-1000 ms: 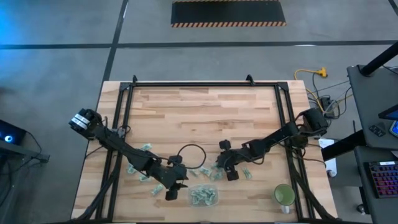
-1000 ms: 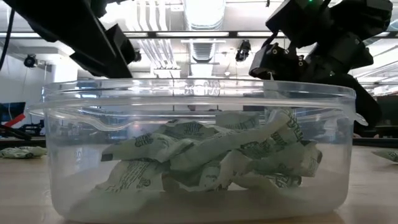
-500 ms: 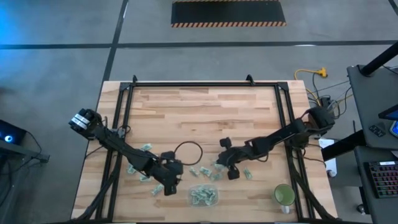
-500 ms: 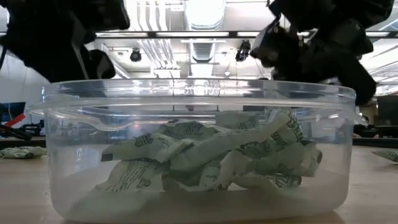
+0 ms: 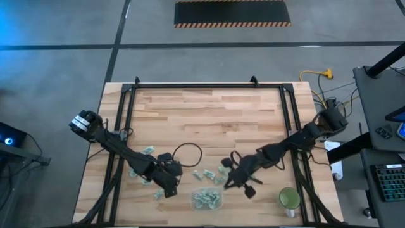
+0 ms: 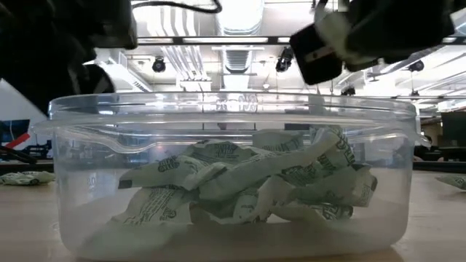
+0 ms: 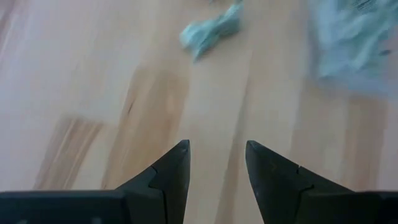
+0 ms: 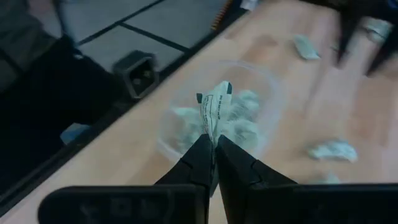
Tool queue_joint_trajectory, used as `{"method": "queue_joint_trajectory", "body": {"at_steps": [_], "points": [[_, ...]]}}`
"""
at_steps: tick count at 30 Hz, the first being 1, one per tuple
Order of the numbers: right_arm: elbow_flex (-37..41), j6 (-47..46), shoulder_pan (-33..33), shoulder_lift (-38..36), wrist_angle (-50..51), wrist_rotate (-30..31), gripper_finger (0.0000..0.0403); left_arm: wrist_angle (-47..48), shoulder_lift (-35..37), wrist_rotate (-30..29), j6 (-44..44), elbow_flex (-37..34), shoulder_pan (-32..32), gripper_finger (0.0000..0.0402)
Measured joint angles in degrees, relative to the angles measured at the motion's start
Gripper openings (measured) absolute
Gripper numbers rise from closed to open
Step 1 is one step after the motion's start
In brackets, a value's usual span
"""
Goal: Pick and place Stevia / Truvia into bins
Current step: Put the stevia packet into the transparent container
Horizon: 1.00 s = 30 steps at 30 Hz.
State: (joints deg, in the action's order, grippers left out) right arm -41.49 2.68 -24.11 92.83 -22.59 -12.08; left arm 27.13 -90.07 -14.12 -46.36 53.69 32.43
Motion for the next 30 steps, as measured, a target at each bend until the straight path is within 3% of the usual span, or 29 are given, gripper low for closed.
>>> {"method": "queue_joint_trajectory", "body": {"at_steps": [4,10,21,30], "points": [[-1.89,1.68,-1.77,2.56,-1.84,-0.06,0.0012,5.84,0.03,1.33,-8.79,-0.09,1.04,0.0139],[-5.84,1.84,-1.80,6.14,-1.64,0.03,0.0013,6.39,0.01,6.15,-18.93,-0.14,4.15,0.0139],[-7.94,2.01,-1.76,7.77,-1.68,0.01,0.0013,6.50,0.03,6.61,-32.48,1.14,9.56,0.0135],[-9.29,1.98,-1.76,11.83,-1.95,0.03,0.0013,6.47,0.01,7.57,-39.02,0.90,12.06,0.0096]]}}
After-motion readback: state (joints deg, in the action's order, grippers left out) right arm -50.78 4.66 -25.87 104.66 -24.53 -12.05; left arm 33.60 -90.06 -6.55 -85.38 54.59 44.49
